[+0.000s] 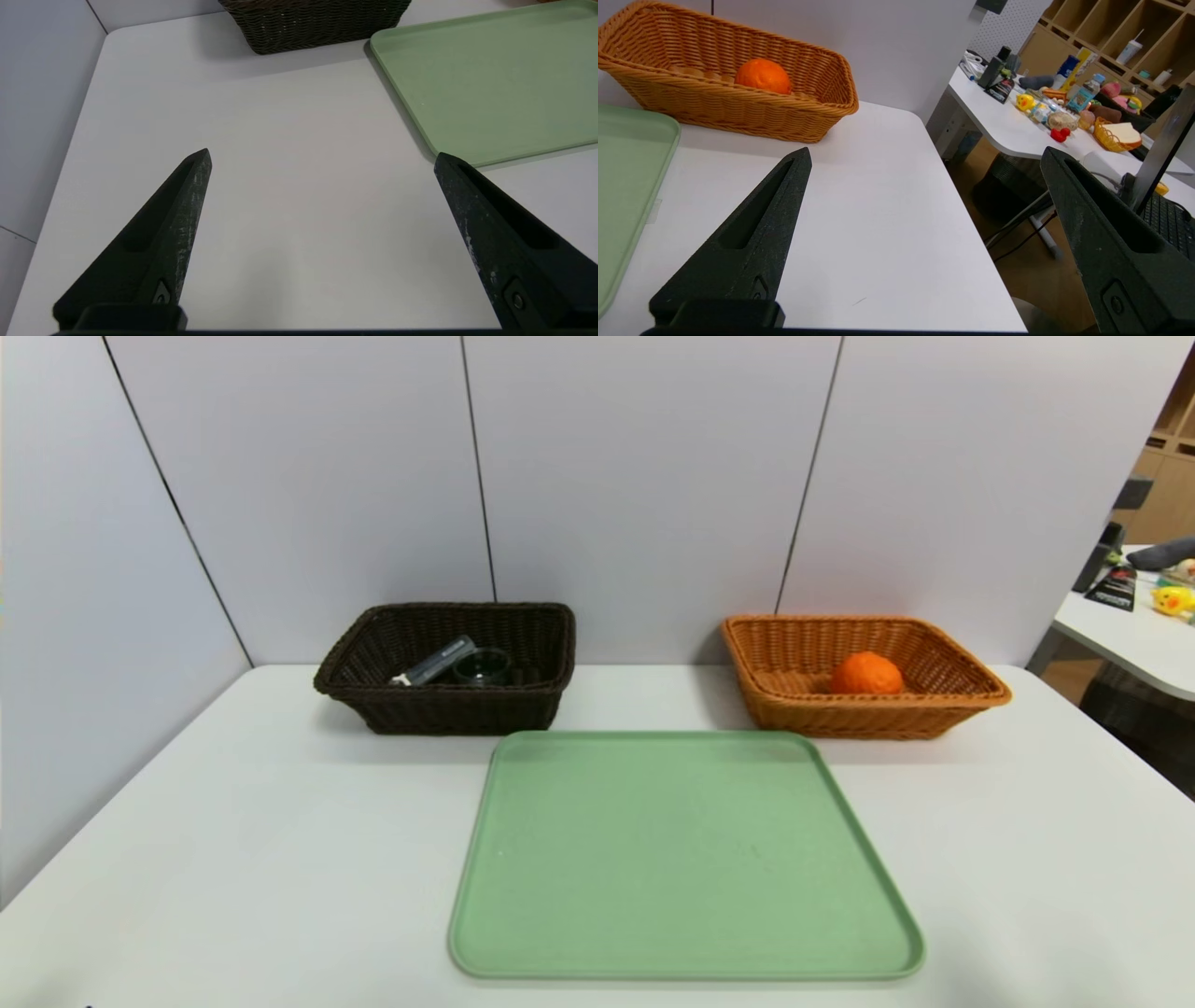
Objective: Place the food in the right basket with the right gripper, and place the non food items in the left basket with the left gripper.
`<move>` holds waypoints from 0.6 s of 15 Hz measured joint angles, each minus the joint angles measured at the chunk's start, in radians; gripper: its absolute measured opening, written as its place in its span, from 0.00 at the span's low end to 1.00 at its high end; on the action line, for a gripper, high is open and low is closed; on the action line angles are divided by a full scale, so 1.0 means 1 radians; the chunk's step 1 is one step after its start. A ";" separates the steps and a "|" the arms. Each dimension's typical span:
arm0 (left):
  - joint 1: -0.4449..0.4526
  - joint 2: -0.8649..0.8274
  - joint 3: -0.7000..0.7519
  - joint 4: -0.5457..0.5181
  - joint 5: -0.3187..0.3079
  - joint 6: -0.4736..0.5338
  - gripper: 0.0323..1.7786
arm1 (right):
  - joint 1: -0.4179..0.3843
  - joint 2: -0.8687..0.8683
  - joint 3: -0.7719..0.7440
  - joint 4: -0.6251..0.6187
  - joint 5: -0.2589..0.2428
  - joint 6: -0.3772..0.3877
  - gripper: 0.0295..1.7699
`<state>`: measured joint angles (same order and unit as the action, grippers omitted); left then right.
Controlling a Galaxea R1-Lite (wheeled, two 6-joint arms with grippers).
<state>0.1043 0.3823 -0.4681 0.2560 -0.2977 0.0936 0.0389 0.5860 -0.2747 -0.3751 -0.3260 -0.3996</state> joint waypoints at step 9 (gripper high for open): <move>-0.026 -0.101 0.068 0.018 -0.048 -0.003 0.95 | -0.006 -0.113 0.080 0.000 0.026 0.000 0.96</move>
<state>0.0783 0.2817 -0.3998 0.2736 -0.3457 0.0909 0.0332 0.4732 -0.1951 -0.3747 -0.3002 -0.3996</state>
